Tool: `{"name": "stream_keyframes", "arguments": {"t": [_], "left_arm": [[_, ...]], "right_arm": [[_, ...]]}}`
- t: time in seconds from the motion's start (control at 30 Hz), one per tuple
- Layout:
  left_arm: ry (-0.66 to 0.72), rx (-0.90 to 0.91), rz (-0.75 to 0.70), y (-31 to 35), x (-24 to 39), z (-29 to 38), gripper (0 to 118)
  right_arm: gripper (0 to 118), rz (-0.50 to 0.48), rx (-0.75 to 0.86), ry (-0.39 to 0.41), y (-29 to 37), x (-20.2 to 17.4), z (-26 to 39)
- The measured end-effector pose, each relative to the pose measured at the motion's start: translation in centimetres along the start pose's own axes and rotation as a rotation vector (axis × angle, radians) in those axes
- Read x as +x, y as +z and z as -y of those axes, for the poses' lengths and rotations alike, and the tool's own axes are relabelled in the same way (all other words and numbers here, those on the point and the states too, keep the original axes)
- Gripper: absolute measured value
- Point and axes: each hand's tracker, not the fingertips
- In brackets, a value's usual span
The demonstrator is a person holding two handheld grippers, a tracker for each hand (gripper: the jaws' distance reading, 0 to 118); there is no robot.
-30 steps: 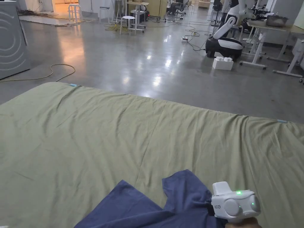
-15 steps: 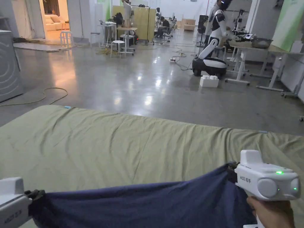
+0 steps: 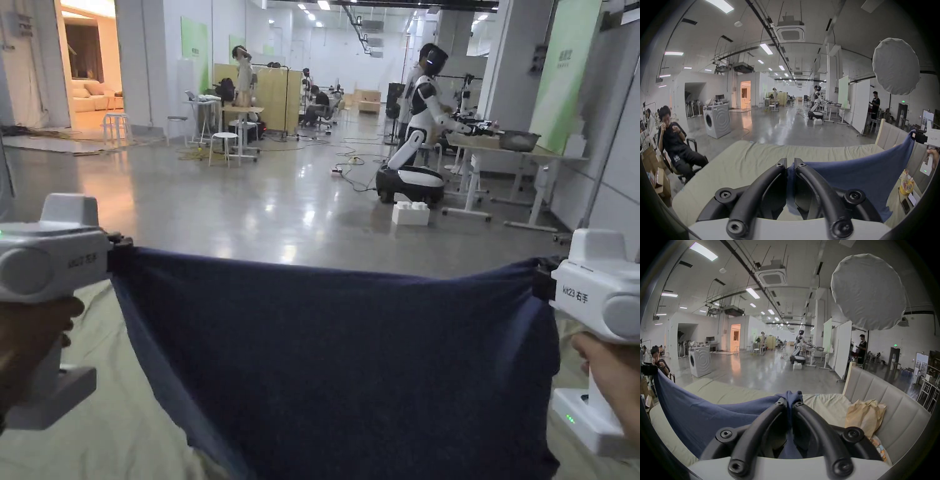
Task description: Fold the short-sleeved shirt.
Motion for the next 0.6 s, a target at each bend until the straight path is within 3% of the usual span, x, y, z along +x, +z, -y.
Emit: {"name": "stream_keyframes", "arguments": {"t": [0.07, 0.13, 0.2, 0.3, 0.37, 0.43, 0.47, 0.6], "left_arm": [[-0.011, 0.016, -0.009, -1.0, 0.2, -1.9, 8], [-0.017, 0.03, -0.017, -1.7, 0.0, -4.3, 8], [0.077, 0.046, 0.0, -2.3, -0.2, -6.1, 7], [0.043, 0.046, -0.015, -1.3, -0.1, -3.2, 8], [0.042, 0.056, -0.009, -4.4, -0.6, -6.2, 8], [0.046, 0.059, -0.01, -4.0, -0.4, -5.9, 8], [0.058, 0.065, -0.018, -6.4, -0.4, -9.8, 8], [0.083, 0.066, -0.03, -6.3, 0.9, -12.1, 8]], "right_arm": [[5, 0.024, 0.062, 0.052, 0.1, -0.3, -2.0], [5, 0.03, 0.039, 0.023, -0.3, -0.4, -3.6], [5, 0.039, 0.05, 0.016, -0.8, -0.3, -5.1], [5, 0.05, 0.04, -0.006, -1.7, -0.1, -7.0], [5, 0.067, 0.079, 0.037, -2.0, -0.4, -8.5], [5, 0.066, 0.069, 0.027, -2.9, -0.2, -9.6], [5, 0.068, 0.073, 0.027, -3.0, -0.2, -10.2], [5, 0.083, 0.101, 0.041, -3.7, -0.1, -12.6]]}}
